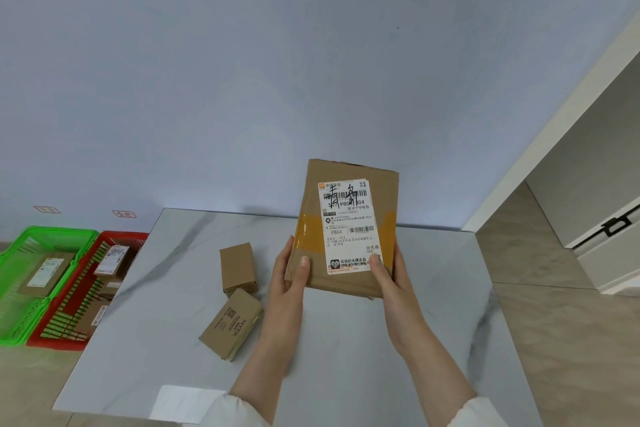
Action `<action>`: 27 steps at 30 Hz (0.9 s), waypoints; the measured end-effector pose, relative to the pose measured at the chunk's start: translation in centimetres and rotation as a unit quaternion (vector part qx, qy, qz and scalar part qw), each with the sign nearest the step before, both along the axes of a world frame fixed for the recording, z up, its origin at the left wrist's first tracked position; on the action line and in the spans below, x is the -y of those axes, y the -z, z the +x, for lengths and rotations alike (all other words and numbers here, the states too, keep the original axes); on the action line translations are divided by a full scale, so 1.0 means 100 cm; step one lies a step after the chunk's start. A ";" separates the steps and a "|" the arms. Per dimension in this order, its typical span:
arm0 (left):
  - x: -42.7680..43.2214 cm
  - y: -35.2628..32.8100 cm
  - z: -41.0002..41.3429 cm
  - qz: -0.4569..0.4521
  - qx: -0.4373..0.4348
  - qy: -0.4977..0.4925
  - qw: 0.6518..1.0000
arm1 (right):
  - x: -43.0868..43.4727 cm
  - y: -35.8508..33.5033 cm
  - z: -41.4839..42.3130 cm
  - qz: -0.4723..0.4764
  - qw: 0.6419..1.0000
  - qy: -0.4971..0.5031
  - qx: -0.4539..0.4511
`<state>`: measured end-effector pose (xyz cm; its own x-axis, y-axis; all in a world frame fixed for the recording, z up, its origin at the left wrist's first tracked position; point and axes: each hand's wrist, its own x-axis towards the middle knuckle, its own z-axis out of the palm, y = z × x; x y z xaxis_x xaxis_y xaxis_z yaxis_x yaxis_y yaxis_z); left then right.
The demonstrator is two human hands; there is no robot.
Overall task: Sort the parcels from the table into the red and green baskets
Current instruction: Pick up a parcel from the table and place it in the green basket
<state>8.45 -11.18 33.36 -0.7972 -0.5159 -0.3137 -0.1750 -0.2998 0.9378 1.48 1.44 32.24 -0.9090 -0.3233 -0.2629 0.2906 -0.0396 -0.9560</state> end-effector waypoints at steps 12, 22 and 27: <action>0.015 -0.038 -0.022 -0.056 -0.059 -0.009 0.997 | 0.013 -0.040 -0.025 -0.041 0.996 0.019 -0.076; 0.035 -0.022 0.006 -0.055 -0.082 -0.059 0.993 | 0.038 -0.030 -0.010 -0.033 0.996 -0.037 -0.075; 0.075 -0.011 0.050 -0.060 -0.065 -0.129 0.988 | 0.088 -0.020 0.016 -0.028 0.991 -0.107 -0.069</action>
